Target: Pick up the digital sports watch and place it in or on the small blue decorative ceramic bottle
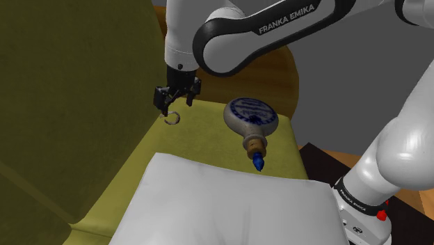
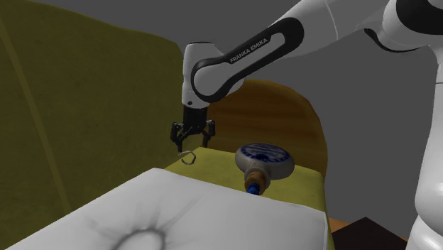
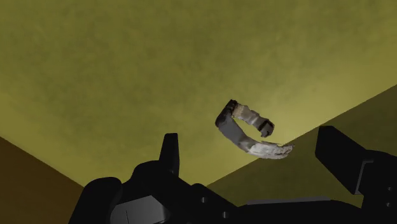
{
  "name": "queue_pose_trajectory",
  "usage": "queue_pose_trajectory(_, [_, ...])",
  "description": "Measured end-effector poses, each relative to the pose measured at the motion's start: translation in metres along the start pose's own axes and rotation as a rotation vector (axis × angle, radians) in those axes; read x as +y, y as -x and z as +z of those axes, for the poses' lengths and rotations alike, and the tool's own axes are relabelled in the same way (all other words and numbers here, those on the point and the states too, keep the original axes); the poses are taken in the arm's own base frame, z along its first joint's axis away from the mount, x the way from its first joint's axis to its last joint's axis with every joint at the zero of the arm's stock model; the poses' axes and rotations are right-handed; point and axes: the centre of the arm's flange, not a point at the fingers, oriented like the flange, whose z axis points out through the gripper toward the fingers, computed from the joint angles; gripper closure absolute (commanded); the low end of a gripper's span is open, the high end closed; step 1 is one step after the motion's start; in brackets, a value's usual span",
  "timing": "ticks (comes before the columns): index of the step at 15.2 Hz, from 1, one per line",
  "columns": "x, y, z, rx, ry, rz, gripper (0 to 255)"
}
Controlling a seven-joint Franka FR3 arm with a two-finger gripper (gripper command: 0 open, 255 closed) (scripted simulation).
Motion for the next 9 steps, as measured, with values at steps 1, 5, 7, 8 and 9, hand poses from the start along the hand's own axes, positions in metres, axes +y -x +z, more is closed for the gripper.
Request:
queue_pose_trajectory(1, [-0.007, -0.004, 0.004, 0.006, 0.0, 0.001, 0])
queue_pose_trajectory(5, [-0.015, -0.009, 0.025, 0.011, 0.0, 0.003, 0])
queue_pose_trajectory(7, [-0.015, -0.009, 0.034, 0.012, 0.0, 0.003, 0])
queue_pose_trajectory(8, [-0.015, -0.009, 0.039, 0.012, 0.0, 0.003, 0])
queue_pose_trajectory(9, [-0.016, -0.011, 0.044, 0.013, 0.0, 0.003, 0])
